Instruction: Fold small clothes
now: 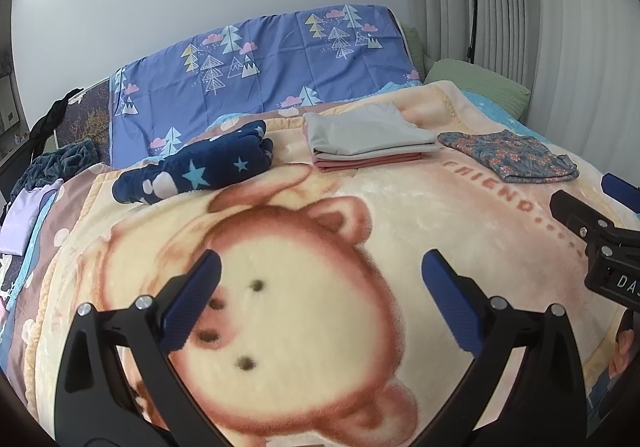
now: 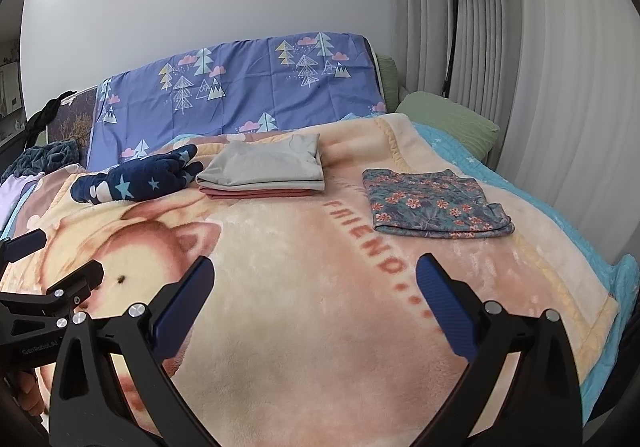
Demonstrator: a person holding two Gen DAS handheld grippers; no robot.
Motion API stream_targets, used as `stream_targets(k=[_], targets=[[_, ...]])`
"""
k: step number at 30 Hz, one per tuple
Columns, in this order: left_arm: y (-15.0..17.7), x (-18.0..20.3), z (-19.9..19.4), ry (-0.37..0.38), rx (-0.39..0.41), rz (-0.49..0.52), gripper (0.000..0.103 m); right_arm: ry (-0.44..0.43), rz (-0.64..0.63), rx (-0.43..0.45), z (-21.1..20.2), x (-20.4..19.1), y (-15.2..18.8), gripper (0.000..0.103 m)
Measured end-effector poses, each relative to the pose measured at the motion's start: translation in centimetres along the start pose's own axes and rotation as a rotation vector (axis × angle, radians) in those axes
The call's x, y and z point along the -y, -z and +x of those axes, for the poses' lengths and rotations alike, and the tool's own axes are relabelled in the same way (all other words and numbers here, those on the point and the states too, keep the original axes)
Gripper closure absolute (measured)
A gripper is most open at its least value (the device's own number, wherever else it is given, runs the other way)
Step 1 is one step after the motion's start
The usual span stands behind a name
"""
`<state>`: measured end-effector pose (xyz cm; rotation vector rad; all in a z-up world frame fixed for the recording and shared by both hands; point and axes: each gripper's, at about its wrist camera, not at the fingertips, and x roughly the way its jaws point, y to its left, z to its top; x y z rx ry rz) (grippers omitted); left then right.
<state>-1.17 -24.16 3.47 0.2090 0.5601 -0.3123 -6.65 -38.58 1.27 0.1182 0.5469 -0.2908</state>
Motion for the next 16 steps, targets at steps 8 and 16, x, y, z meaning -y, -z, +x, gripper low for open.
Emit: stream_targets(k=[8, 16], targets=[[0.06, -0.01, 0.05, 0.000, -0.002, 0.000, 0.002, 0.000, -0.001, -0.003, 0.27, -0.05, -0.02, 0.002], [0.02, 0.03, 0.10, 0.000, -0.003, 0.000, 0.002, -0.002, -0.002, -0.006, 0.51, -0.09, 0.07, 0.002]])
